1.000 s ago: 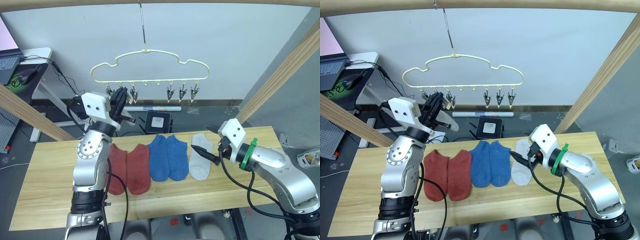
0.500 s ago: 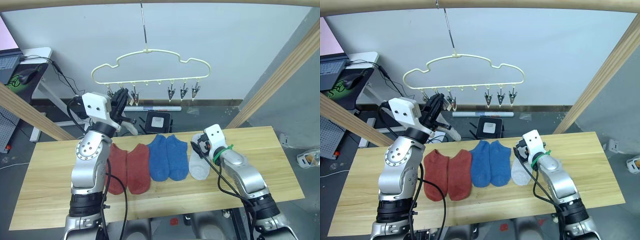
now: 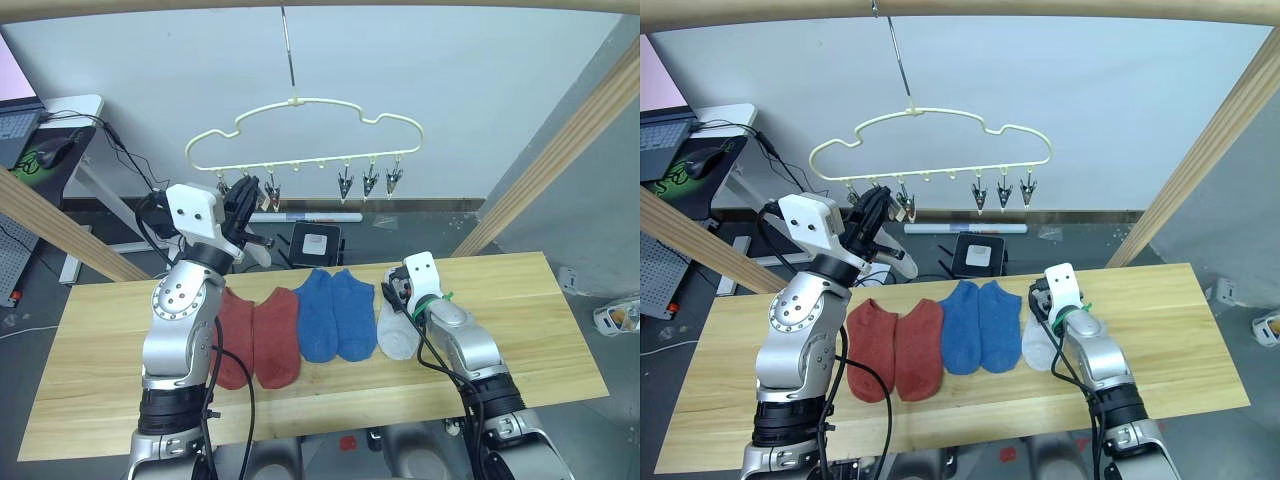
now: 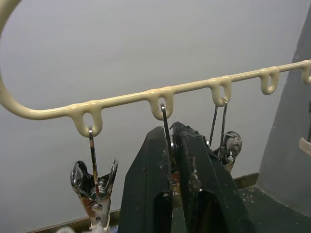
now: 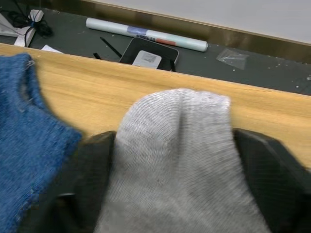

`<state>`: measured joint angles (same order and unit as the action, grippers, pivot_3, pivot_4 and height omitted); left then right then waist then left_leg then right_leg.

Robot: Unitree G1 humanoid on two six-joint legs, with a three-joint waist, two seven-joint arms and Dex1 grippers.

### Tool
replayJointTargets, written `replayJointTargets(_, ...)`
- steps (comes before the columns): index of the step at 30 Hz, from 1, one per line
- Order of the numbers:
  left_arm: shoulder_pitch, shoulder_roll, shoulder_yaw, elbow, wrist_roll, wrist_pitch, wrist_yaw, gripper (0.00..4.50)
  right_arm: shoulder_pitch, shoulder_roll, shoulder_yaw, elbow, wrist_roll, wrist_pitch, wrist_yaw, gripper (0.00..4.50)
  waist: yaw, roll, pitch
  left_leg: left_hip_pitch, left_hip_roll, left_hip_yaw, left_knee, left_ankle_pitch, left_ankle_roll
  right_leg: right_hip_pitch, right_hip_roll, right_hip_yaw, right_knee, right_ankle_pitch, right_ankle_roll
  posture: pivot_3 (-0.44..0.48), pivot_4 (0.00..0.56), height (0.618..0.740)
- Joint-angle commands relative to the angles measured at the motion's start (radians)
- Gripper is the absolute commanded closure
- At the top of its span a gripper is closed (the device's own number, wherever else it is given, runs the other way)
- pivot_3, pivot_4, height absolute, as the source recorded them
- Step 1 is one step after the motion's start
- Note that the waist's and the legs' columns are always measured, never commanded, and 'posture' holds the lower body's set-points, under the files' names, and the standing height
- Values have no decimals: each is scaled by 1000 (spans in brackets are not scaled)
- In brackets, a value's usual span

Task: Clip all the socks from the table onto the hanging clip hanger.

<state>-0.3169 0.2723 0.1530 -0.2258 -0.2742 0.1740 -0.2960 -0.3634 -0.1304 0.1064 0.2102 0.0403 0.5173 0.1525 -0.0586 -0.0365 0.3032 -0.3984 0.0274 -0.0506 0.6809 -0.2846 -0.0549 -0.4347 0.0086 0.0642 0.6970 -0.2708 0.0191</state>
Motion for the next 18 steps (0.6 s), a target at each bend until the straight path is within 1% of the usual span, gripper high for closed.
replayJointTargets(1,7,6,4,-52,-15,0,-7,4500,15,5,-5,-7,-13,-23,-6,2041,0,0,0,0,0,0,0,0,0,0,0,0,0,0,0,-55,304,740)
replayJointTargets(5,10,11,13,-60,-36,16,-18,4500,27,-4,7,-35,-20,-33,19,3489,0,0,0,0,0,0,0,0,0,0,0,0,0,0,0,-60,301,740)
replayJointTargets(6,10,15,16,-63,-44,23,-23,4500,31,-9,19,-52,-24,-38,35,3873,0,0,0,0,0,0,0,0,0,0,0,0,0,0,0,-61,300,740)
replayJointTargets(8,11,25,33,-77,-73,49,-32,4500,36,-28,69,-108,-37,-60,92,4488,-1,0,0,0,0,0,0,0,0,0,0,0,0,0,0,-66,298,740)
replayJointTargets(13,12,60,79,-118,-174,138,-56,4500,17,-117,273,-247,-146,-210,241,4488,-9,0,0,0,0,1,-1,0,0,-1,0,0,0,0,0,-69,295,740)
replayJointTargets(15,5,72,108,-136,-241,196,-55,4500,-13,-122,335,-280,-180,-260,280,4488,-12,0,0,0,1,0,-1,0,0,-1,1,-1,0,0,0,-70,291,740)
replayJointTargets(18,-13,96,155,-158,-347,286,-51,4500,-74,-97,388,-291,-205,-309,319,4488,-14,0,0,0,1,0,-1,0,-1,-1,2,-1,0,0,0,-65,285,740)
